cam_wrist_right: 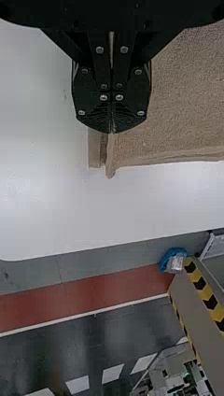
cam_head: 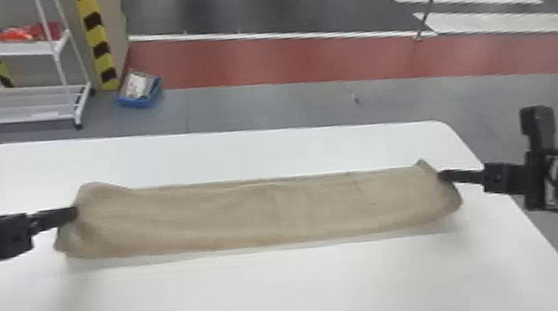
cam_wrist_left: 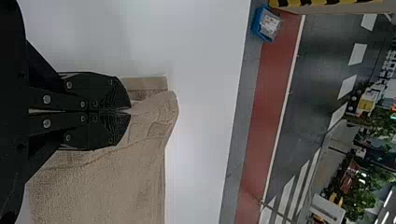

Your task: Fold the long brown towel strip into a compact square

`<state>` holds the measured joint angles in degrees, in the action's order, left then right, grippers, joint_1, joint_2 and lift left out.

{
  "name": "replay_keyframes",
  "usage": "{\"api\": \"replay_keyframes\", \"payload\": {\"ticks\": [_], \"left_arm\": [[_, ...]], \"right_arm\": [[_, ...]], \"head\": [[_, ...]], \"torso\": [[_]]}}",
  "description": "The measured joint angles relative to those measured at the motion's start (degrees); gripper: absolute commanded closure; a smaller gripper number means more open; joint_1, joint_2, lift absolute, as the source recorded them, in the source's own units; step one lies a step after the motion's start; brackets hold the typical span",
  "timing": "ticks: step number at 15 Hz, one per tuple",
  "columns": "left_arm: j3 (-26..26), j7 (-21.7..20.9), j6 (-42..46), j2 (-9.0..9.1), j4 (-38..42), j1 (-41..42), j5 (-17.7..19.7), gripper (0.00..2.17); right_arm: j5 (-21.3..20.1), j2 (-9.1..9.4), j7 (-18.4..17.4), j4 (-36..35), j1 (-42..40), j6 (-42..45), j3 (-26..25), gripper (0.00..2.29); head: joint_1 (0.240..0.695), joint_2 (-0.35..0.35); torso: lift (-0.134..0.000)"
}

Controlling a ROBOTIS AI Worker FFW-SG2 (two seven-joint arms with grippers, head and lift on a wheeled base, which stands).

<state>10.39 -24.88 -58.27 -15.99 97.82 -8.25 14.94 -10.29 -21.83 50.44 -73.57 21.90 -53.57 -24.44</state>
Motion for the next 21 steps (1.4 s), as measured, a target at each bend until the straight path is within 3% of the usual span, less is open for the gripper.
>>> {"api": "replay_keyframes", "payload": {"ticks": [14,18,21], "left_arm": [[1.13,0.1,3.72,-0.18,-4.17,-1.4,1.14,1.62],[0.81,0.25,6.3,0.14,-5.58,-1.95,1.83,1.62],[-0.03,0.3,7.47,0.0,-7.48,-2.03,1.59,1.62]], "right_arm": [[1.15,1.79,-3.08,-1.04,0.08,7.46,-3.34,1.53],[2.48,4.14,-4.22,-1.04,-0.61,12.4,-5.74,1.53],[2.47,4.3,-4.93,-0.58,-1.09,13.75,-5.25,1.53]], "head": [[0.695,-0.173],[0.695,-0.17],[0.695,-0.17]], "torso": [[-0.124],[-0.124],[-0.124]]}}
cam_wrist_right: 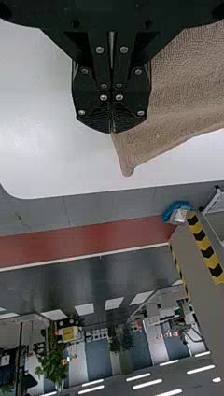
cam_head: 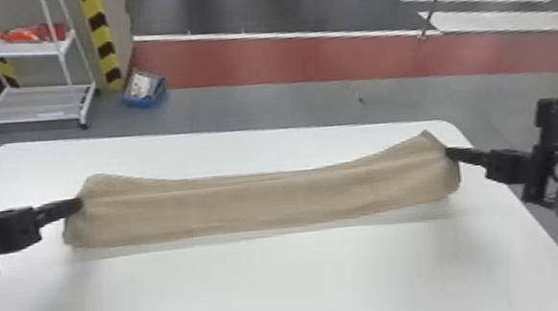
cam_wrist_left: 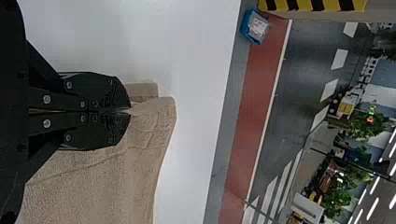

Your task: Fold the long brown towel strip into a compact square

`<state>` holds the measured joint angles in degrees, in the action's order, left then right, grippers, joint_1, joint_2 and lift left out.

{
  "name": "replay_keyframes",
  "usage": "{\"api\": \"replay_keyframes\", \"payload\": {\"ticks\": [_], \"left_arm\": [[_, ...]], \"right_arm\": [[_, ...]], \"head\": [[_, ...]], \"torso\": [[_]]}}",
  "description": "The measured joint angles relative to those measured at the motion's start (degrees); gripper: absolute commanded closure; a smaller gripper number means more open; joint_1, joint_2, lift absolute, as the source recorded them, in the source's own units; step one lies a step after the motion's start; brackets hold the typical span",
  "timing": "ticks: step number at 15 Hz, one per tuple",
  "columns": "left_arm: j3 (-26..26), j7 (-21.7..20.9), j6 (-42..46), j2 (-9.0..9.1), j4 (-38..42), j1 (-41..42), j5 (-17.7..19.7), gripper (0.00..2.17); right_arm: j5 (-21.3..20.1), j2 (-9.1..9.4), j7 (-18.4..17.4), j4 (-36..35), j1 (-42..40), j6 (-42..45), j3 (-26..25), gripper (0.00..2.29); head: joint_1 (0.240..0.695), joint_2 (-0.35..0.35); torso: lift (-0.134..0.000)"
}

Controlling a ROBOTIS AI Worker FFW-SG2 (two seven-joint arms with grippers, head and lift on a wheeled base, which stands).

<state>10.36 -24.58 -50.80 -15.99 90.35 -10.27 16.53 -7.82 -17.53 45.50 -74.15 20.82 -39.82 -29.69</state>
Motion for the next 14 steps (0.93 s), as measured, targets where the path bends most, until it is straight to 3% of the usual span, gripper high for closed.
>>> {"api": "replay_keyframes", "payload": {"ticks": [7,11,12,14], "left_arm": [[-0.51,0.07,1.25,-0.22,-0.9,0.06,-0.18,1.61],[-1.13,-0.28,1.14,-0.48,-1.24,0.25,-1.42,1.6],[-1.26,-0.29,1.09,-0.49,-1.26,0.32,-1.75,1.45],[-1.38,-0.44,0.63,-0.53,-1.21,0.56,-2.08,0.54]], "right_arm": [[0.21,0.15,-2.38,0.91,-0.41,1.42,-0.28,1.53],[-0.8,-0.81,-3.77,3.6,0.33,0.83,1.57,1.52],[-0.95,-0.99,-4.03,3.89,0.47,0.43,1.99,1.38],[-1.75,-1.18,-4.56,4.18,0.94,-1.16,3.03,0.66]], "head": [[0.695,-0.178],[0.695,-0.179],[0.695,-0.18],[0.695,-0.18]], "torso": [[-0.124],[-0.124],[-0.124],[-0.124]]}}
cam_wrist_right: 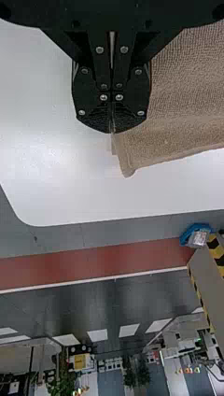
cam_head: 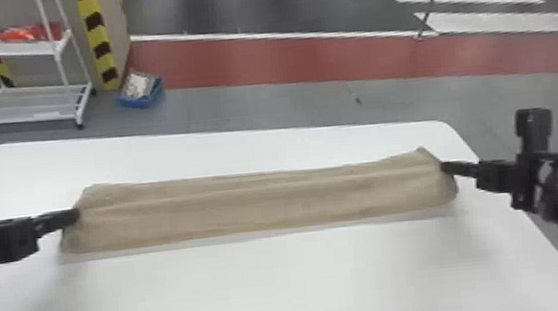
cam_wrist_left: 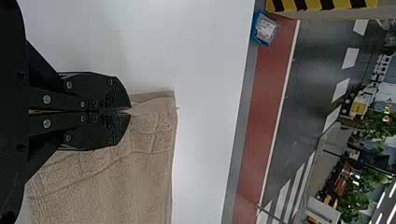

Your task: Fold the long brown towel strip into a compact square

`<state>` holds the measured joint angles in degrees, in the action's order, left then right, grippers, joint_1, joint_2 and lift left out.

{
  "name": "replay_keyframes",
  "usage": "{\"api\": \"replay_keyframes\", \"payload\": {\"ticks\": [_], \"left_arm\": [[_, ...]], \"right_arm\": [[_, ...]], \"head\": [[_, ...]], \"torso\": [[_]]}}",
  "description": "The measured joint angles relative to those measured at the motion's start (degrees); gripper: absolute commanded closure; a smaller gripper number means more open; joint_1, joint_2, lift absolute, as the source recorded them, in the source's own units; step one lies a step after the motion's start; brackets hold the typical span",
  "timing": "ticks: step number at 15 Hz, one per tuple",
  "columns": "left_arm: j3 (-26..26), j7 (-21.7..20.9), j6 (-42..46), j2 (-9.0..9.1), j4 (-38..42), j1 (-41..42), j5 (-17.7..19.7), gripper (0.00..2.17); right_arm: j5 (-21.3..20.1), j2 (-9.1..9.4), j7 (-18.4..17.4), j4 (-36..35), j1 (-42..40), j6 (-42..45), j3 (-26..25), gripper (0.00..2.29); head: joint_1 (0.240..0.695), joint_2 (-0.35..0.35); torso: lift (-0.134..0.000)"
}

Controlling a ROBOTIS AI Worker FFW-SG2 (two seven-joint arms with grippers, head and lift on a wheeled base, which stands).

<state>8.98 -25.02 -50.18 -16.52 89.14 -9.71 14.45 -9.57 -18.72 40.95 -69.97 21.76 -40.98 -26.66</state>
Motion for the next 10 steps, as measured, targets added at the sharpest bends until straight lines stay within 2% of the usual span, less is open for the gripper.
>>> {"api": "replay_keyframes", "payload": {"ticks": [1,2,6,10], "left_arm": [[0.0,-0.31,-0.26,-0.01,0.23,0.24,0.03,0.23],[0.02,-0.68,-0.64,-0.01,0.7,0.55,0.08,0.05],[1.66,-1.48,-5.87,-0.75,7.84,3.65,0.37,0.04],[4.32,-1.61,-9.94,-1.0,13.79,6.48,2.34,0.04]], "right_arm": [[-0.22,-0.02,-0.01,0.01,0.09,-0.57,0.28,0.38],[-0.42,-0.07,0.08,0.01,0.09,-1.39,0.46,0.13],[-0.71,-0.68,1.28,-3.19,-0.85,-7.98,0.8,0.08],[1.33,-0.68,2.7,-12.79,-5.4,-16.23,-0.52,0.11]], "head": [[0.695,-0.179],[0.695,-0.182],[0.695,-0.185],[0.695,-0.187]], "torso": [[-0.124],[-0.124],[-0.124],[-0.124]]}}
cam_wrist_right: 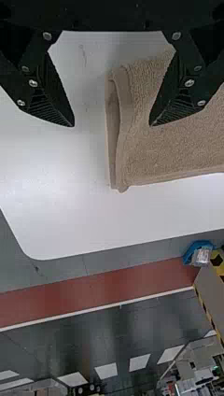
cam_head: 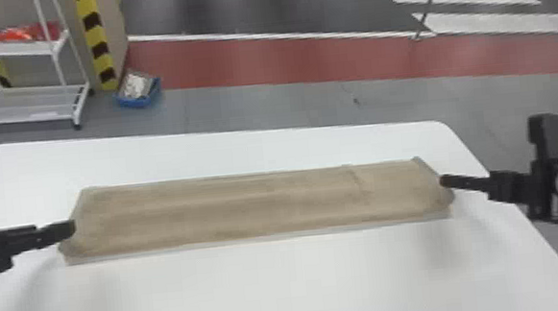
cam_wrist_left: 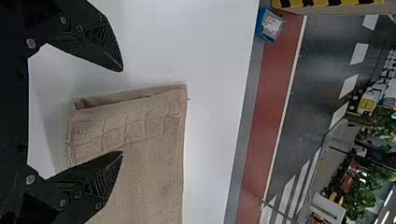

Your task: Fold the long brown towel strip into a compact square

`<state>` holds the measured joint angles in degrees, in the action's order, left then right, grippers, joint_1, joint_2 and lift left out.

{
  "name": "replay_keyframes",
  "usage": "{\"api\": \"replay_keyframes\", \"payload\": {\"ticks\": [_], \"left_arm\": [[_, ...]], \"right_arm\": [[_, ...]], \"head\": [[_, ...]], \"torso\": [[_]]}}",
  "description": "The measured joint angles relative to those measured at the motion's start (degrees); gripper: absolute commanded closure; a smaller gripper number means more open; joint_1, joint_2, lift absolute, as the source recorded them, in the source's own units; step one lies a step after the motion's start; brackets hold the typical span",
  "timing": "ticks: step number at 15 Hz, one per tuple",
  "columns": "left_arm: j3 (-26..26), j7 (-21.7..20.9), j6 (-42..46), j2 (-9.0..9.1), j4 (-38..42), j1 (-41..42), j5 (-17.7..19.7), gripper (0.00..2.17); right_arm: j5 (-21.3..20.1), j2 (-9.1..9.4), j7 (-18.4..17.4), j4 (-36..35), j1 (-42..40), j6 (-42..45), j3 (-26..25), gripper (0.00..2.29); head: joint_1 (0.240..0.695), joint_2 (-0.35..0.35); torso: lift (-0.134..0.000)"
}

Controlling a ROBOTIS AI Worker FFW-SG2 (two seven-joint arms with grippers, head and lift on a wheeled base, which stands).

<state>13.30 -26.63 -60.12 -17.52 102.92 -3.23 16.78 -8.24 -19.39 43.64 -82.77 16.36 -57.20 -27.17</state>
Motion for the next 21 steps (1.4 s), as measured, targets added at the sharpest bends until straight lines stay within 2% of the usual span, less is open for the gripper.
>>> {"api": "replay_keyframes", "payload": {"ticks": [4,8,13,17,21], "left_arm": [[1.38,0.18,-0.64,0.04,-0.11,0.99,2.35,0.04],[2.56,1.87,-0.64,0.49,-0.78,1.92,5.45,0.04],[0.31,4.04,-0.45,0.99,-1.93,1.85,6.11,0.04],[-0.57,3.71,-0.48,0.99,-3.01,1.24,6.11,0.06],[-0.19,3.97,-0.65,1.15,-3.08,1.13,7.62,0.06]], "right_arm": [[1.49,0.6,0.15,-4.64,-3.59,-2.52,-0.49,0.16],[2.25,2.35,0.09,-7.9,-6.81,-0.53,-2.61,0.17],[3.75,2.39,0.81,-9.69,-8.48,-0.41,-4.12,0.17],[4.27,2.34,1.01,-10.78,-9.21,-0.41,-5.21,0.17],[4.26,2.34,0.92,-10.84,-9.2,-0.3,-5.27,0.18]], "head": [[0.695,-0.18],[0.695,-0.18],[0.695,-0.202],[0.695,-0.215],[0.695,-0.22]], "torso": [[-0.124],[-0.124],[-0.124],[-0.124],[-0.124]]}}
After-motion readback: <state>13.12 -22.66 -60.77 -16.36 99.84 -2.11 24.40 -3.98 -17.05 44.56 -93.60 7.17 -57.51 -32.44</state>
